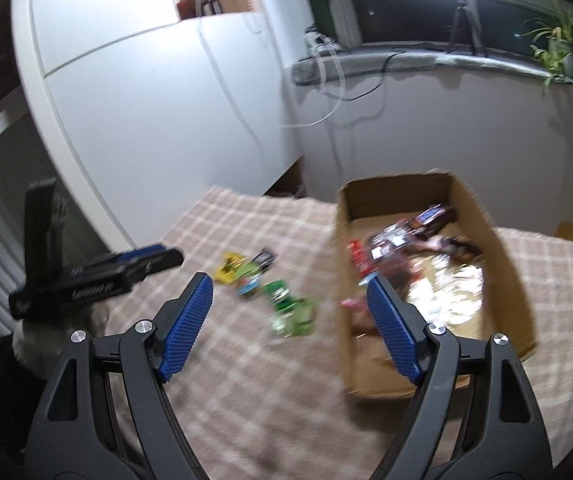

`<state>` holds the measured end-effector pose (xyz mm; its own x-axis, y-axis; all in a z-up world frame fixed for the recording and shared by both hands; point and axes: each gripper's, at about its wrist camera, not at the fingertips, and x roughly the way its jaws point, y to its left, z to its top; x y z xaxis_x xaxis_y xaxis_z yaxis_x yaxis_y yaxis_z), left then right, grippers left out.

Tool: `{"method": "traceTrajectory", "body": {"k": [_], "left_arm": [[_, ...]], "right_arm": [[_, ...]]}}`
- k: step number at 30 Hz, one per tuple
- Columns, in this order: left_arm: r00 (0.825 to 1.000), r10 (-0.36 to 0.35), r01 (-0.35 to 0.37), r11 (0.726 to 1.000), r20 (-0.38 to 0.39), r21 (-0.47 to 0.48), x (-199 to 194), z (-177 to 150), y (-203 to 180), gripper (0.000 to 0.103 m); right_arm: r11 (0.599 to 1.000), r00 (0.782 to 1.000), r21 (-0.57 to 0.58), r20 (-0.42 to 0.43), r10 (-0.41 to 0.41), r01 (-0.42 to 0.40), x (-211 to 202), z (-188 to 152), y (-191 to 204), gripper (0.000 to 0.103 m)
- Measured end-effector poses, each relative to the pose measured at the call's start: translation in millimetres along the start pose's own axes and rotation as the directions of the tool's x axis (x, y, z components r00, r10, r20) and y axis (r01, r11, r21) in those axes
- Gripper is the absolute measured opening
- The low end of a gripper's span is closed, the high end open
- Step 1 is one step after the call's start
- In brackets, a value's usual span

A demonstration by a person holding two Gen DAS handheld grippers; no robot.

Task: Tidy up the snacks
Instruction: 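Move both tools back to the remaining snacks, then grasp the green jelly cup with the right tool while the left tool grasps the yellow candy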

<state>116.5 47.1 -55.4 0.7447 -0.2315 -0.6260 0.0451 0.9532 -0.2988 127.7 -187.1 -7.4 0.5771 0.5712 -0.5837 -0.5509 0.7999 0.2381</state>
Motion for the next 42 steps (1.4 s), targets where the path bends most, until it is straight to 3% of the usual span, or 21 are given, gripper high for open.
{"method": "traceTrajectory", "body": {"k": [11, 19, 23, 30, 37, 42], "left_arm": [[0.998, 0.063, -0.063, 0.997, -0.011, -0.034, -6, -5, 54, 0.052], [0.997, 0.040, -0.039, 0.999, -0.070, 0.014, 20, -2, 62, 0.052], [0.995, 0.026, -0.023, 0.999, -0.101, 0.029, 38, 0, 61, 0.051], [0.990, 0.015, -0.011, 1.000, -0.141, 0.029, 67, 6, 66, 0.039], [0.983, 0.016, -0.007, 0.999, -0.181, 0.054, 90, 5, 63, 0.038], [0.980, 0.020, -0.007, 0.998, -0.200, 0.068, 100, 4, 62, 0.030]], "right_arm": [[0.998, 0.994, -0.024, -0.096, 0.056, -0.059, 66, -22, 45, 0.082], [0.996, 0.987, -0.091, -0.161, 0.010, -0.025, 118, -21, 63, 0.056], [0.996, 0.980, -0.090, -0.199, -0.007, -0.011, 143, -21, 59, 0.049], [0.996, 0.975, -0.094, -0.221, -0.027, 0.006, 166, -18, 55, 0.048], [0.992, 0.972, -0.121, -0.232, -0.049, 0.021, 181, -16, 58, 0.048], [0.990, 0.969, -0.140, -0.241, -0.056, 0.022, 191, -16, 60, 0.046]]}}
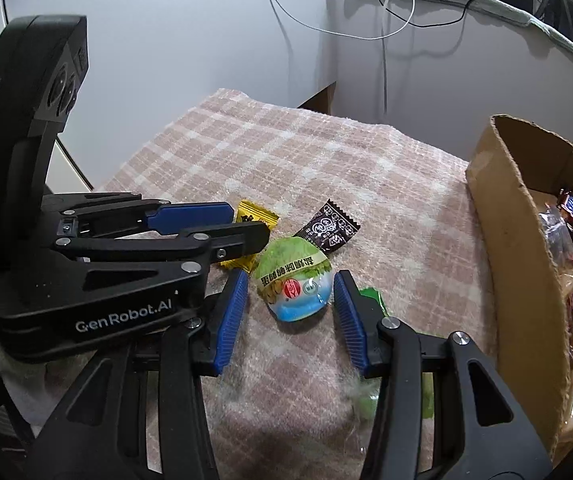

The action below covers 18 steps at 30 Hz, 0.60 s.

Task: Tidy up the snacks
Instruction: 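Grasp the green jelly cup with the right tool while the left tool grasps the yellow candy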

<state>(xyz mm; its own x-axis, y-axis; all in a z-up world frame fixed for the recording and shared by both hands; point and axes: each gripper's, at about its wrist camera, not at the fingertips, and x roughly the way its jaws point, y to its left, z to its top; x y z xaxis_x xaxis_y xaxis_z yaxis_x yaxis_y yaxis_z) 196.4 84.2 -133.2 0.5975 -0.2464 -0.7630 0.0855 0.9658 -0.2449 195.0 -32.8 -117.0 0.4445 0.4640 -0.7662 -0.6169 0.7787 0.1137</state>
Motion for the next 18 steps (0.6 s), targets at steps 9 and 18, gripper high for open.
{"method": "traceTrajectory", "body": {"k": [9, 18], "left_arm": [[1.000, 0.011, -0.011, 0.999, -0.018, 0.030, 8.5, 2.3, -5.2, 0.020], [1.000, 0.012, -0.012, 1.000, -0.005, 0.004, 6.7, 3.3, 1.7, 0.018]], "right_arm": [[1.000, 1.000, -0.015, -0.015, 0.013, -0.013, 9.1, 2.0, 2.9, 0.032], [1.000, 1.000, -0.008, -0.004, 0.012, -0.012, 3.5, -1.3, 0.4, 0.027]]}}
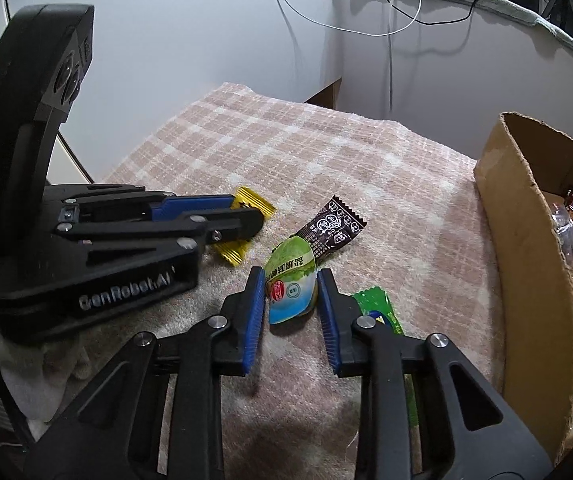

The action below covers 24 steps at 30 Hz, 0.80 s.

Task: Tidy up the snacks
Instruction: 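Grasp the green jelly cup with the right tool while the left tool grasps the yellow candy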

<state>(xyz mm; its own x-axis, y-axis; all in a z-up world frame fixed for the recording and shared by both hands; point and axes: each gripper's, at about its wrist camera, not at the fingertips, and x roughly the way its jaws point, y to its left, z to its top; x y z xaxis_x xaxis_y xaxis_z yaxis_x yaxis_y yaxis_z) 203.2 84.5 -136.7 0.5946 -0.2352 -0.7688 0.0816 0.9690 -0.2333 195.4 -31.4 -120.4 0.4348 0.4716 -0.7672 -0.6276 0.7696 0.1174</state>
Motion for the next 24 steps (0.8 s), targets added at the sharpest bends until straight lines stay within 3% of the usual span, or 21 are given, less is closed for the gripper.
{"method": "traceTrajectory", "body": {"k": [11, 24], "left_arm": [[0.999, 0.032, -0.032, 0.999, 0.028, -0.017, -13, -8, 8, 0.017], [0.992, 0.038, -0.039, 0.999, 0.116, 0.003, -51, -7, -10, 0.015]], "right_arm": [[1.000, 0.999, 0.025, 0.050, 0.012, -0.014, -20, 0, -2, 0.027], [0.998, 0.987, 0.051, 0.156, 0.032, -0.040, -78, -4, -9, 0.027]]}}
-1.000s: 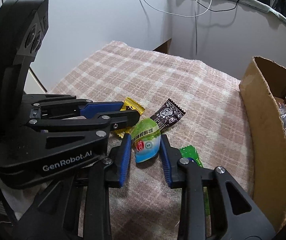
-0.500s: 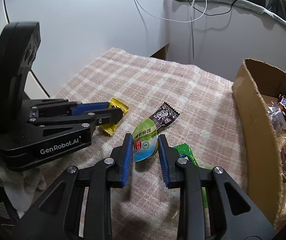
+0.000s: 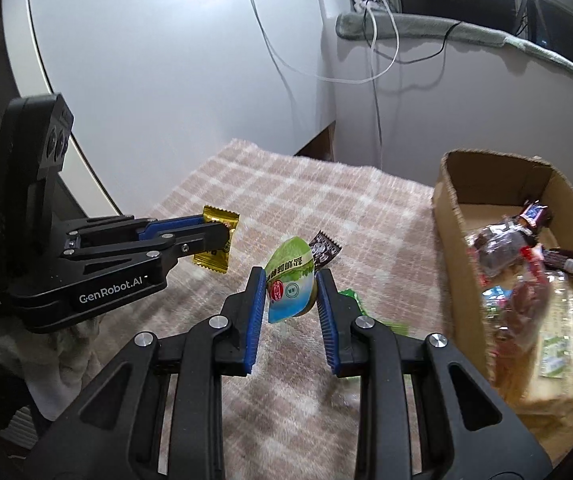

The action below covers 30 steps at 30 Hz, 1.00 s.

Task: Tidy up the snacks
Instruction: 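Grasp the green jelly cup with the right tool while the left tool grasps the yellow candy, then carry the jelly cup over the box with the right tool while the left tool carries the yellow candy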

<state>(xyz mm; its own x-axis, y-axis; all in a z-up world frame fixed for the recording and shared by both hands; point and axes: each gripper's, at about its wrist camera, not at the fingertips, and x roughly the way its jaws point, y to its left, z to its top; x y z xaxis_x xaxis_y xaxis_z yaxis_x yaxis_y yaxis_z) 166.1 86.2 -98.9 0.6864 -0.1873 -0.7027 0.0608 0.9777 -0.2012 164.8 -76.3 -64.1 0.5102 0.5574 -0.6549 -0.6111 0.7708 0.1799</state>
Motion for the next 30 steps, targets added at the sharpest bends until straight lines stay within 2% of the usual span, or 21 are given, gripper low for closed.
{"method": "traceTrajectory", "body": {"k": [9, 17, 30], "left_arm": [[0.998, -0.026, 0.023, 0.999, 0.060, 0.040, -30, 8, -30, 0.015], [0.993, -0.070, 0.062, 0.995, 0.093, 0.082, -47, 13, -65, 0.015], [0.984, -0.159, 0.145, 0.978, 0.084, 0.150, -44, 15, -134, 0.015]], "right_arm": [[1.000, 0.998, 0.008, 0.069, -0.006, 0.005, -48, 2, -13, 0.027], [0.999, 0.993, 0.017, 0.110, -0.043, 0.042, -84, 3, -36, 0.027], [0.990, 0.982, 0.060, 0.130, -0.135, 0.128, -127, 8, -104, 0.027]]}}
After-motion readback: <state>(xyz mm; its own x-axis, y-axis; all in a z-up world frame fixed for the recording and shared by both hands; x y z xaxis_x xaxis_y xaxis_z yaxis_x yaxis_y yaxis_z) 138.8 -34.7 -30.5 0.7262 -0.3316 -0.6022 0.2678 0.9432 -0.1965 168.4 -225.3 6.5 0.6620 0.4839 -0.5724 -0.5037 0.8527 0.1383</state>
